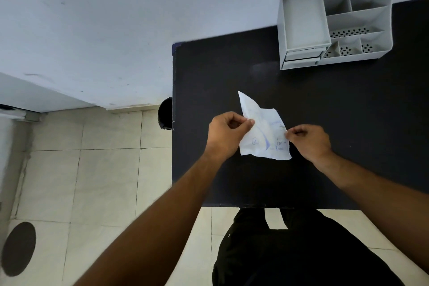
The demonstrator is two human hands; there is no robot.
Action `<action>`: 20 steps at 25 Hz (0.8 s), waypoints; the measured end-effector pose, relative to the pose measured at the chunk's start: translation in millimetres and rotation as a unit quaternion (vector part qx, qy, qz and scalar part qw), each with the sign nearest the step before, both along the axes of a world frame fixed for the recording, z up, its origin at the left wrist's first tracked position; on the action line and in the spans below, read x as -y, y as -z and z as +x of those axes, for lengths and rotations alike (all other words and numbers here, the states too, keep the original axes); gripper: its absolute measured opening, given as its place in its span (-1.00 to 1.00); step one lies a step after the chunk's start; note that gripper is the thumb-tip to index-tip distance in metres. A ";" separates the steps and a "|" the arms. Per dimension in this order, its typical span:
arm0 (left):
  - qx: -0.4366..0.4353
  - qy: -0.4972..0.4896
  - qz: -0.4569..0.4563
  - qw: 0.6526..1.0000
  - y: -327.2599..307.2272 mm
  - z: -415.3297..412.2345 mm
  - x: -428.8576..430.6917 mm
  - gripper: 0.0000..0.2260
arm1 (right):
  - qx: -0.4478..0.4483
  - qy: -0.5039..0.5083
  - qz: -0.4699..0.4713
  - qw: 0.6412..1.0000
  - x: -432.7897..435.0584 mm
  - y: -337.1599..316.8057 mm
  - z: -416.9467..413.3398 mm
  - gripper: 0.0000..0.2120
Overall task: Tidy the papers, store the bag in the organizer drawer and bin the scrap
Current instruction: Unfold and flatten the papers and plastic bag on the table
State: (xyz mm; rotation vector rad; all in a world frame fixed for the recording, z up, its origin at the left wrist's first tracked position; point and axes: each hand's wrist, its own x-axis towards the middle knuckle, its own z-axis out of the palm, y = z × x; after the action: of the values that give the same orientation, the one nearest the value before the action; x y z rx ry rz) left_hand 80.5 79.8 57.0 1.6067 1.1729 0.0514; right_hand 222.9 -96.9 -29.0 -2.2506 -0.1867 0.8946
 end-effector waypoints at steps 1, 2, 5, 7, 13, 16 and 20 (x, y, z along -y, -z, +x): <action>-0.019 -0.003 0.014 1.000 -4.0 0.0 1.5 -0.87 | -0.005 0.001 0.003 1.000 0.7 -0.9 -0.3 -0.96; -0.036 -0.006 0.026 0.999 -6.5 -0.1 2.9 -0.88 | -0.009 -0.001 0.004 1.000 0.5 -1.9 -0.5 -0.95; 0.001 0.051 0.038 0.998 -20.0 4.7 10.7 -0.90 | -0.023 -0.016 -0.001 1.000 -3.1 -4.4 -2.2 -0.94; 0.009 0.071 0.039 0.997 -26.3 7.8 10.9 -0.91 | -0.032 -0.026 -0.004 0.999 -5.3 -5.3 -5.8 -0.95; -0.016 0.090 0.055 0.994 -31.7 3.7 4.8 -0.94 | -0.057 -0.045 0.013 0.997 -13.5 -3.4 -11.7 -0.97; -0.056 0.054 0.013 0.997 -31.9 1.7 -1.3 -0.92 | -0.043 -0.071 0.016 0.996 -13.3 -1.5 -11.8 -0.97; 0.010 0.090 -0.013 0.996 -38.7 8.0 2.0 -0.90 | -0.067 -0.056 0.033 0.996 -10.9 0.9 -11.2 -0.97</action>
State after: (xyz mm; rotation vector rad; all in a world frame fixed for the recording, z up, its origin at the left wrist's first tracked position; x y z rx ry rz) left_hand 88.5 77.8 95.6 1.6786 1.0049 -0.0645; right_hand 211.7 -86.1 -29.9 -2.1285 -0.2783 1.0789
